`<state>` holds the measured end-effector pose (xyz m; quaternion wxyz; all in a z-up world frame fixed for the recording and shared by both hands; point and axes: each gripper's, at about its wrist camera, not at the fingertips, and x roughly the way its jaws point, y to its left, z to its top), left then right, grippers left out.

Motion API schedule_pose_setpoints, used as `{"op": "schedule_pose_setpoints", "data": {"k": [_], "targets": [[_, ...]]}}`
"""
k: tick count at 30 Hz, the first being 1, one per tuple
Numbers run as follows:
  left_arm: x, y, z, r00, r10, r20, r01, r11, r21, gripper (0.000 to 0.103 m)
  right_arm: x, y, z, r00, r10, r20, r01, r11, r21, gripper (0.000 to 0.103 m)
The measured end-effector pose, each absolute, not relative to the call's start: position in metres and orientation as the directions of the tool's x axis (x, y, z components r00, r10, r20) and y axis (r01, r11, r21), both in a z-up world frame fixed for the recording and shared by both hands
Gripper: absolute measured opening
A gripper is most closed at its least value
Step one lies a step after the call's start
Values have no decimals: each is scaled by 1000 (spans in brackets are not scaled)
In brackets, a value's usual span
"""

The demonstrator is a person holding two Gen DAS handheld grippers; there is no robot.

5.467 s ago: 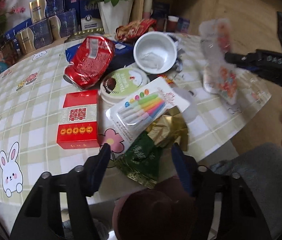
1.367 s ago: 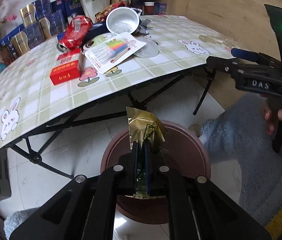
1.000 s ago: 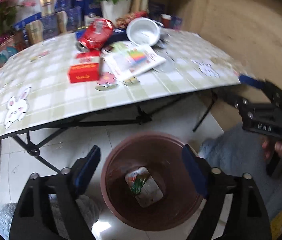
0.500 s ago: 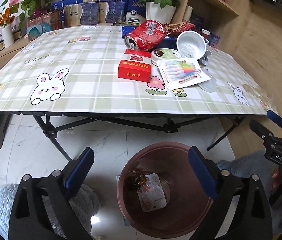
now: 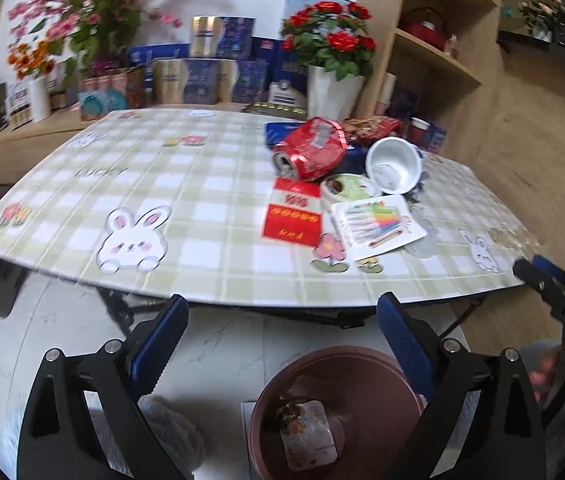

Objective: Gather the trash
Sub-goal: 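Reach the left tool to the red double-happiness box and grasp it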

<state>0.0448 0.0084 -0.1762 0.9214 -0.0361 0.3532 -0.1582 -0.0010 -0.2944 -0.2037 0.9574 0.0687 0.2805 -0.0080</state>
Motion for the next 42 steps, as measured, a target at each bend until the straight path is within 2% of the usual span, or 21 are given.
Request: {"op": "schedule_pose_setpoints", "data": {"k": [5, 10, 13, 19, 24, 26, 27, 29, 30, 35, 39, 42], "targets": [[74, 4, -170, 685, -309, -660, 269, 949, -165, 93, 17, -298, -193, 858, -12, -514, 55, 996, 69, 98], [107, -1, -165, 658, -320, -682, 281, 944, -171, 93, 40, -306, -195, 834, 72, -547, 10, 989, 145, 98], [124, -11, -164, 643, -317, -697, 314, 939, -138, 93, 53, -301, -201, 814, 54, -578, 10, 994, 107, 98], [165, -42, -187, 599, -279, -750, 365, 929, -54, 93, 78, -293, -218, 771, 64, -634, 7, 994, 109, 98], [196, -52, -208, 556, -254, -791, 348, 936, -55, 93, 90, -283, -220, 767, 65, -638, -25, 997, 71, 97], [203, -53, -213, 560, -231, -796, 349, 937, -27, 89, 94, -281, -221, 764, 75, -641, -39, 997, 69, 97], [205, -52, -215, 563, -223, -796, 348, 937, -17, 83, 97, -280, -222, 760, 84, -644, -47, 996, 74, 97], [210, -48, -219, 550, -221, -805, 345, 938, -22, 67, 101, -277, -222, 755, 96, -649, -60, 995, 77, 97], [212, -45, -222, 535, -231, -813, 342, 939, -41, 54, 103, -274, -222, 751, 102, -652, -72, 995, 73, 97], [209, -31, -222, 560, -234, -795, 319, 946, -53, 54, 119, -251, -224, 728, 154, -668, -158, 986, 55, 97], [203, -7, -215, 573, -282, -769, 250, 954, -164, 54, 136, -238, -224, 720, 200, -665, -185, 978, 94, 97], [197, 2, -209, 596, -274, -755, 233, 958, -165, 54, 149, -226, -223, 708, 228, -669, -196, 973, 124, 97]]}}
